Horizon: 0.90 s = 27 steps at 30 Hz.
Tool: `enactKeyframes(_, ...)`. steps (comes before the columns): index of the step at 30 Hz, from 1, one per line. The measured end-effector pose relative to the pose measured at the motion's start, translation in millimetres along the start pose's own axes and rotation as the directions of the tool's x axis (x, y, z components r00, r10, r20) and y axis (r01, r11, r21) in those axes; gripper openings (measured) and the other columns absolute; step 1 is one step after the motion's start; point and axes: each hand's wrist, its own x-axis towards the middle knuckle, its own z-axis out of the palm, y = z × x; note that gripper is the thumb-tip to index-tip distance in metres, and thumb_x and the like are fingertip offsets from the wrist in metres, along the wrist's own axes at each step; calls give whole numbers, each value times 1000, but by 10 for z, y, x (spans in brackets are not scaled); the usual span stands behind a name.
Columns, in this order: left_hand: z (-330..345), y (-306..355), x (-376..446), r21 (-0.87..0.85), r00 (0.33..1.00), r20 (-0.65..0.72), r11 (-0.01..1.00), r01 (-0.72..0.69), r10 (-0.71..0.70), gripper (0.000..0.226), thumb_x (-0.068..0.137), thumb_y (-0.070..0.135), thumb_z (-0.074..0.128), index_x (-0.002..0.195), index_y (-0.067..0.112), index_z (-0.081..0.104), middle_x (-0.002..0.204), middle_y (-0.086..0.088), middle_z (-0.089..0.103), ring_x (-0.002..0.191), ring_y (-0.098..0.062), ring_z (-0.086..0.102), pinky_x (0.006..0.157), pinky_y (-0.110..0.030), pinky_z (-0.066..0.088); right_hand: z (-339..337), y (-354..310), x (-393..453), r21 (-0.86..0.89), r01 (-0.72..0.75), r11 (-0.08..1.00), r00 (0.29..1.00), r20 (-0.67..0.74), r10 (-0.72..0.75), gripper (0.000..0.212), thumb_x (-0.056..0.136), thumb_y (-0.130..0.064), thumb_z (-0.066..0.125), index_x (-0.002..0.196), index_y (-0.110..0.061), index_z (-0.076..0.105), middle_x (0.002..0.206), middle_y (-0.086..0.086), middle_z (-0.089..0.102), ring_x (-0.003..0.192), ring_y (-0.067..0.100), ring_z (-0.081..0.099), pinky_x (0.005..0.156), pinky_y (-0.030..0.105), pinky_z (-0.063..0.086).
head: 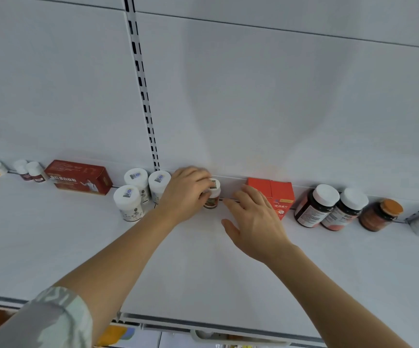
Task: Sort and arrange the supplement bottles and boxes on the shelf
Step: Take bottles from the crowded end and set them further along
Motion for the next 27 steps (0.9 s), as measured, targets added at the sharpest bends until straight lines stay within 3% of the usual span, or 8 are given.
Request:
enactKeyframes(9, 16, 37, 2, 117, 997, -35, 991, -62, 67, 13, 78, 23, 70, 88, 15, 69, 102, 3, 67, 100, -24, 59, 88, -38, 42, -28, 53, -104, 0, -59, 998, 997, 46, 59, 45, 87, -39, 51, 120, -12, 65, 116, 9, 63, 129, 37, 46, 106, 48, 41)
enactKeyframes(12, 2, 64, 8, 108, 1000, -7, 994, -23, 24, 15, 76, 21, 72, 89, 15, 68, 102, 3, 66, 101, -24, 58, 89, -37, 43, -74, 54, -138, -10, -70, 997, 996, 48, 71, 44, 87, -38, 57, 121, -11, 64, 119, 9, 62, 131, 37, 45, 108, 47, 40)
enactKeyframes(16, -54, 116, 21, 50, 999, 20, 998, 37, -38, 24, 77, 25, 73, 99, 18, 68, 105, 4, 65, 104, -24, 58, 90, -38, 44, -166, 49, -190, -22, -90, 996, 994, 66, 91, 49, 87, -39, 60, 126, -10, 59, 130, 10, 57, 136, 37, 40, 110, 50, 38)
enactKeyframes(23, -166, 474, 163, -65, 996, -94, 998, -6, 0, 38, 88, 36, 59, 116, 11, 68, 117, -3, 66, 113, -26, 59, 95, -41, 47, -413, 94, -437, -34, -213, 976, 976, 36, 214, 59, 92, -45, 44, 139, -10, 51, 145, 15, 48, 141, 36, 36, 112, 53, 35)
enactKeyframes(27, -171, 908, 280, -75, 999, -39, 997, -25, 22, 49, 91, 46, 53, 125, 12, 63, 131, -5, 60, 127, -25, 51, 105, -43, 43, -590, 260, -732, -97, -285, 954, 957, 20, 288, 61, 95, -49, 46, 143, -12, 46, 147, 14, 46, 142, 35, 34, 114, 49, 33)
